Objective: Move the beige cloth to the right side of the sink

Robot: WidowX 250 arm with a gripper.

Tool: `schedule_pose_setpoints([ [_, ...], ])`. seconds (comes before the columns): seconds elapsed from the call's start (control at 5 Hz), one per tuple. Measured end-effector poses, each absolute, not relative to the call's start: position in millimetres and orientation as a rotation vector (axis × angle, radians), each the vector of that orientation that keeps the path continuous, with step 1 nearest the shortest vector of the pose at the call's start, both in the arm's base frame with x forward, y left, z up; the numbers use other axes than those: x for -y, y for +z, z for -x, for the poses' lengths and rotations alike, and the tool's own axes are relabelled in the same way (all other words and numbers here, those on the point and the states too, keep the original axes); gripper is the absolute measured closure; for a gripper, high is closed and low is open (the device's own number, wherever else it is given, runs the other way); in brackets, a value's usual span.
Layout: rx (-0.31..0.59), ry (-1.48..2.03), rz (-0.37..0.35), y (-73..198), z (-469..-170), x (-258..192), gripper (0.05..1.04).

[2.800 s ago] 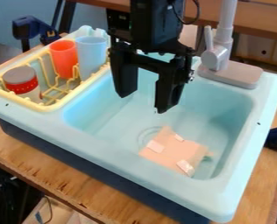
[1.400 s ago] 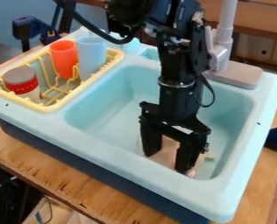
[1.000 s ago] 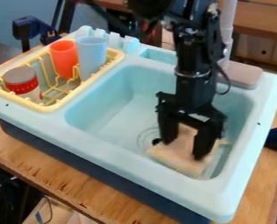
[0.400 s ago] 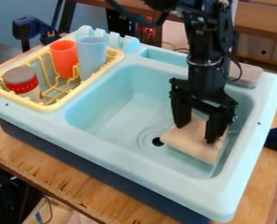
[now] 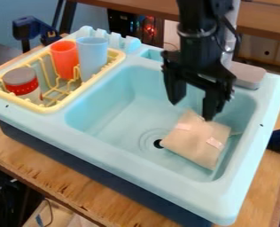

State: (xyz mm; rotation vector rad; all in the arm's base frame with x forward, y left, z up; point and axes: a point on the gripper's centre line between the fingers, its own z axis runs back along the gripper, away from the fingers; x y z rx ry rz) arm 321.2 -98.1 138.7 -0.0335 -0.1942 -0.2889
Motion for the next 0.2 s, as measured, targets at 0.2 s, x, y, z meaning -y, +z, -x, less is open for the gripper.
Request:
schedule_pose_setpoints([
  [0.2, 0.198, -0.264, 0.026, 154.6, -308.3, 92.9, 0.082],
])
